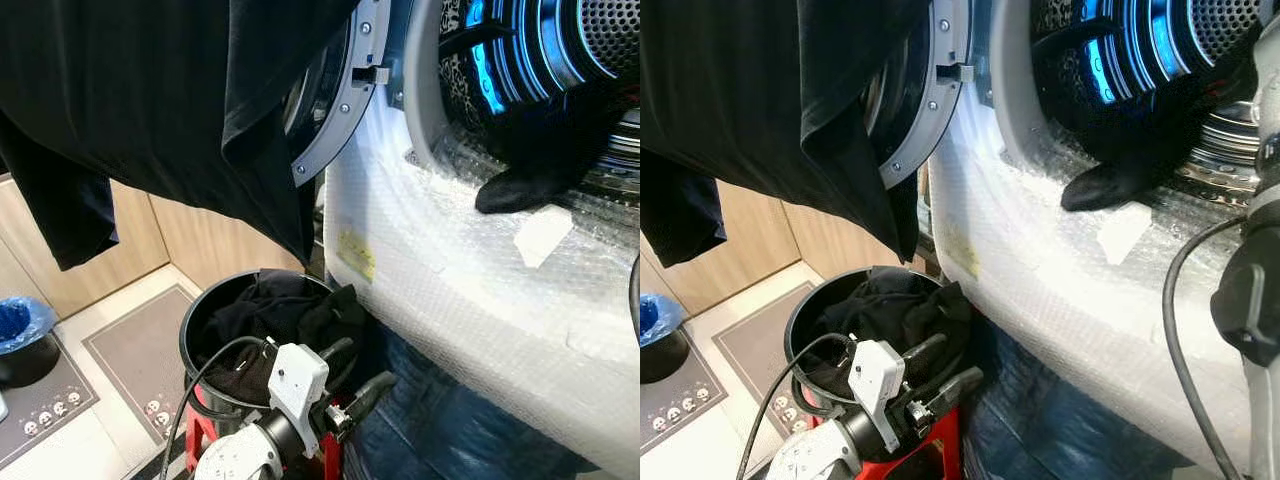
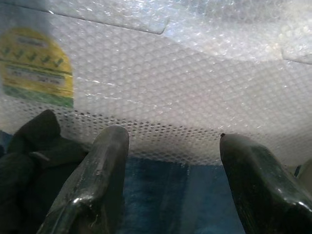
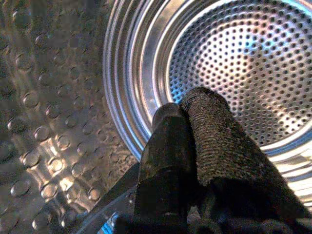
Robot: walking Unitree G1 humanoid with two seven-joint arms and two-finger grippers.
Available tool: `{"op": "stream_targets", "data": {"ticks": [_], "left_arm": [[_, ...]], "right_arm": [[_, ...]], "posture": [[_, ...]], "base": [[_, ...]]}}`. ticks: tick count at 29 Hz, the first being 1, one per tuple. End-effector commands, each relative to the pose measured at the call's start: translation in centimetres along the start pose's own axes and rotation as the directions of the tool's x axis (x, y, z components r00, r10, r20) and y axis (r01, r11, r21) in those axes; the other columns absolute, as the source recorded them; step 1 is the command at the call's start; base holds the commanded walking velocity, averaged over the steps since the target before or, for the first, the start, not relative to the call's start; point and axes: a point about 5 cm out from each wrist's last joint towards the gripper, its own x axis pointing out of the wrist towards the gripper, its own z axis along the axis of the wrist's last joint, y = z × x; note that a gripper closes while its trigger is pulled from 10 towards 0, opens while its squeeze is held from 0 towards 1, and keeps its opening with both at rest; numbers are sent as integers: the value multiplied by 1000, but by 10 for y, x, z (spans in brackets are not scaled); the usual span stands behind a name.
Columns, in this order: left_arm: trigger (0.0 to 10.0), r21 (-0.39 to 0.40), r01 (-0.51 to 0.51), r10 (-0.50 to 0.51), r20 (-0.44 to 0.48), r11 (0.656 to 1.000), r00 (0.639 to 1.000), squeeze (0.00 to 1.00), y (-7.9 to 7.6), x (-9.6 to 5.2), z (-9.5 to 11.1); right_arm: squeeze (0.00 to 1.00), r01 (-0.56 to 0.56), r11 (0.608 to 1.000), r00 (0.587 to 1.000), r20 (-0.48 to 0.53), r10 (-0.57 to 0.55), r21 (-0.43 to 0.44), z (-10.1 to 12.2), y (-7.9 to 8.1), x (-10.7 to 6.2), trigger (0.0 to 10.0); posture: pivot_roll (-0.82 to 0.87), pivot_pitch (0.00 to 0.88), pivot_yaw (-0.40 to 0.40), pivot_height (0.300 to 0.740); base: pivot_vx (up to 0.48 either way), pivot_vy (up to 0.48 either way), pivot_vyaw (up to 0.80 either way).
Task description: Clothes washing
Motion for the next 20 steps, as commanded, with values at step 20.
{"op": "stream_targets", "data": {"ticks": [20], "left_arm": [[10000,-21,-47,47,-3,999,999,0,-9,-5,-4]], "right_arm": [[0,-139,965,978,-182,99,-222,-64,24,-10,10000]], "posture": [[54,0,-103,740]], "base": [[0,0,0]]}}
